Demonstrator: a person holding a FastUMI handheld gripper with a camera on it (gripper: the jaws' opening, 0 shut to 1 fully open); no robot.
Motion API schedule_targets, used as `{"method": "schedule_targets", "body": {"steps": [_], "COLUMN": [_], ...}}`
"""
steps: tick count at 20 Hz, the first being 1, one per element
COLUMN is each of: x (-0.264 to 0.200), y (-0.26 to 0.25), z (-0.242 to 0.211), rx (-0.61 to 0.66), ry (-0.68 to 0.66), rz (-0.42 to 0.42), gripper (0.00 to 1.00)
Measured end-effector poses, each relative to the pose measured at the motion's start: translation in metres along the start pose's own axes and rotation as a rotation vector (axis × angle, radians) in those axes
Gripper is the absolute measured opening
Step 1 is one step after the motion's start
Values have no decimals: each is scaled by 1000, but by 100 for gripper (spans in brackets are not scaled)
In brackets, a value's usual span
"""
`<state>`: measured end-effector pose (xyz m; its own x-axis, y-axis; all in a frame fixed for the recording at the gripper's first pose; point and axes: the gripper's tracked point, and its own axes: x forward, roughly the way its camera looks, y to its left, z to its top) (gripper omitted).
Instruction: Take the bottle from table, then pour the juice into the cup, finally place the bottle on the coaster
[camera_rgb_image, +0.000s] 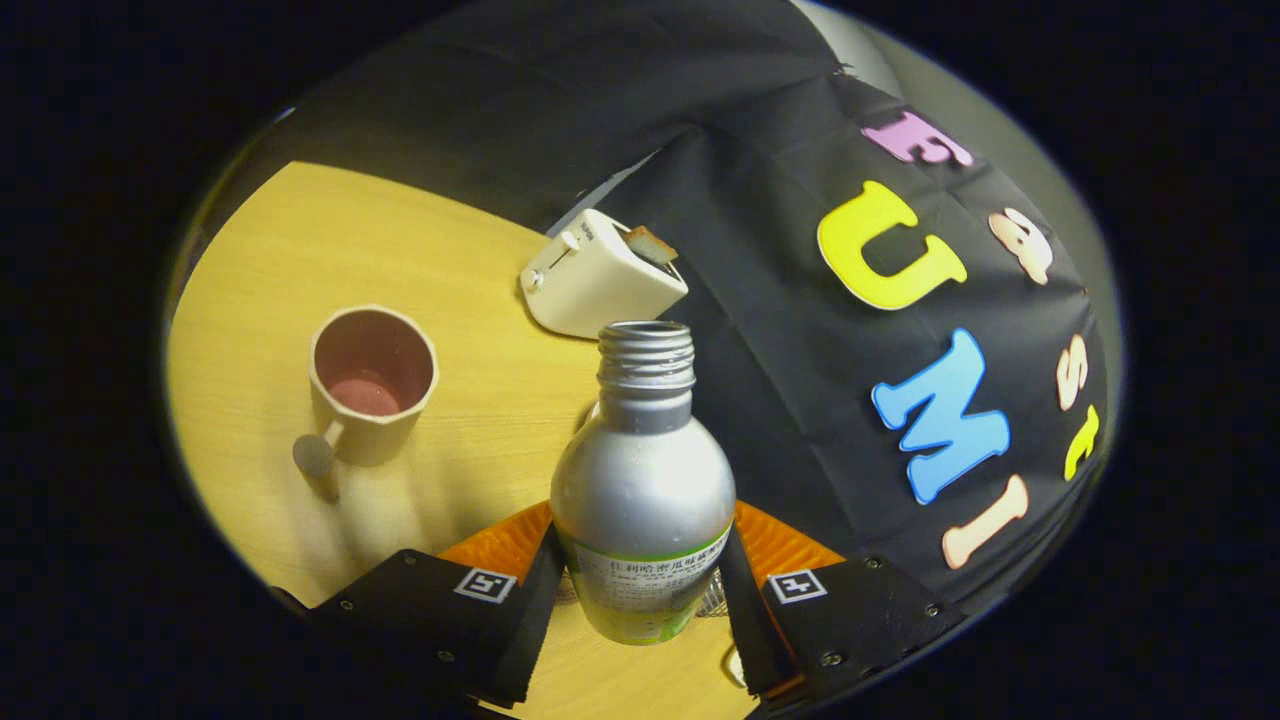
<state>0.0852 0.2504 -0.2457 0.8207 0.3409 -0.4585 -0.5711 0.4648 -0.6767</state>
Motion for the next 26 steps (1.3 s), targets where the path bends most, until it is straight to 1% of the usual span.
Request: {"method": "schedule_targets", "body": {"steps": [2, 3, 7, 10, 12, 17, 23, 26], "x": [-1, -1, 1, -1, -3, -6, -9, -11], "y": [-3, -4, -8, -15, -21, -33, -52, -56], "z": [-1, -6, -18, -22, -23, -15, -10, -13], "rx": [140, 205, 395, 530, 581, 636, 833, 935], "ry": [-4, -1, 21, 6, -8, -63, -144, -164], "rz": [13, 32, 61, 66, 57, 40, 32, 52], "gripper": [77, 77, 77, 77, 77, 77, 76, 76]}}
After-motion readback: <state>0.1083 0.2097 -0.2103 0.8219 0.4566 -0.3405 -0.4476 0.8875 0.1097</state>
